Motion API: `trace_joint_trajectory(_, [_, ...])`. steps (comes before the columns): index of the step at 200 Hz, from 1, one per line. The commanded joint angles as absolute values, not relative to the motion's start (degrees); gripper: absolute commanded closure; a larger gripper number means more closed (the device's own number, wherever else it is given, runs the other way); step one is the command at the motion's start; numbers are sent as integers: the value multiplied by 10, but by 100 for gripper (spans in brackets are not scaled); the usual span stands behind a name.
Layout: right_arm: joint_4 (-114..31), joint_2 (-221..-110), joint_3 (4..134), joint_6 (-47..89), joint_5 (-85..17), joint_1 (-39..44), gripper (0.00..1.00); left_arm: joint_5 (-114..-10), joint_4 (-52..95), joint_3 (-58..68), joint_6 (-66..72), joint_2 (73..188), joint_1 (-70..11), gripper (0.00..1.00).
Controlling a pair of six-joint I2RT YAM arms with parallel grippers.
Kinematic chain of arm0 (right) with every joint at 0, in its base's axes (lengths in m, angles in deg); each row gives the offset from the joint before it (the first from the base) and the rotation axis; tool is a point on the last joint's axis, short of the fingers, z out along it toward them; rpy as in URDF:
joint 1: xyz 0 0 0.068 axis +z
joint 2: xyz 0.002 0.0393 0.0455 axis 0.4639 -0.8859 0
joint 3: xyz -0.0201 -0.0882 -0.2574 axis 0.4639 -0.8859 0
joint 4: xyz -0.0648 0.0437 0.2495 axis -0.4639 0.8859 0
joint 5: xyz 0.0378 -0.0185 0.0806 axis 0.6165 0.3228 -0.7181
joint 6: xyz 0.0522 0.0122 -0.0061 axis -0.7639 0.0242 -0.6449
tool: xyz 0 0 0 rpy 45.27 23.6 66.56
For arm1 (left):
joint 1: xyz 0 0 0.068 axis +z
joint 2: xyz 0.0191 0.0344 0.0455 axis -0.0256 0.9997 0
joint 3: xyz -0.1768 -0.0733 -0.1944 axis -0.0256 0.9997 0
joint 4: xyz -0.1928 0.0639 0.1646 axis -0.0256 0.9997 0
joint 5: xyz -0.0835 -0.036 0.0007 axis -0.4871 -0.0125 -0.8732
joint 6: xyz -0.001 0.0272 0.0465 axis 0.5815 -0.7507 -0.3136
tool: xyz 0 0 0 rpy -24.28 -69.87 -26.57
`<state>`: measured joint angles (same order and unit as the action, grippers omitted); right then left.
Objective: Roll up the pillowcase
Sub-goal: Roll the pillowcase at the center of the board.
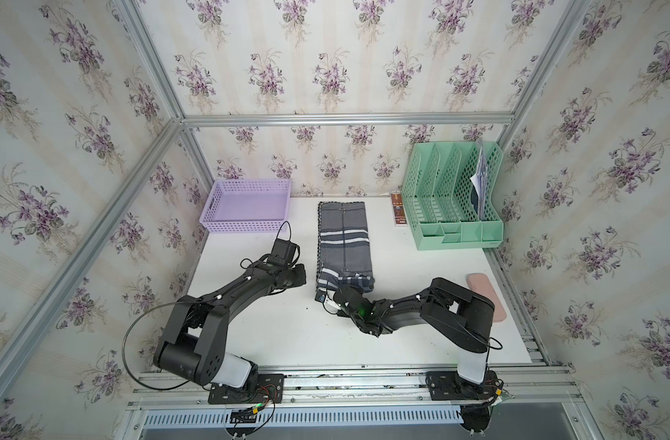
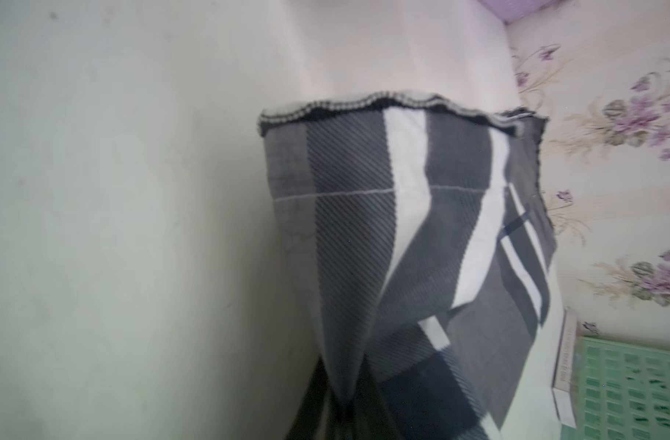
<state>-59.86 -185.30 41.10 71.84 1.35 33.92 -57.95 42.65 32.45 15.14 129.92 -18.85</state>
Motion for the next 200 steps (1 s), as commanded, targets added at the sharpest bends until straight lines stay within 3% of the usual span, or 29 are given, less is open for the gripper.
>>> trace_joint_trajectory(1, [-386,-1818,464,675,-202,313,100,-571,429,339,157,1261,-180,73])
trace_joint_trajectory(19, [-248,-1819,544,649,-377,275,100,-582,413,357,147,1237,-179,71])
trace_joint_trajectory(48, [-87,-1864,637,649,-563,223,100,-608,377,389,130,1200,-179,69])
trace_joint_trajectory(71, [-4,-1910,695,674,-661,184,100,-630,354,413,119,1168,-179,67])
trace_joint_trajectory(107, [105,-1973,800,722,-786,130,100,-654,302,457,115,1102,-179,57])
trace_joint_trajectory(149, [277,-2065,929,794,-823,109,100,-729,215,492,106,1071,-181,41])
trace_joint_trajectory(200, [322,-2156,1035,791,-835,85,100,-767,116,511,88,1123,-182,34])
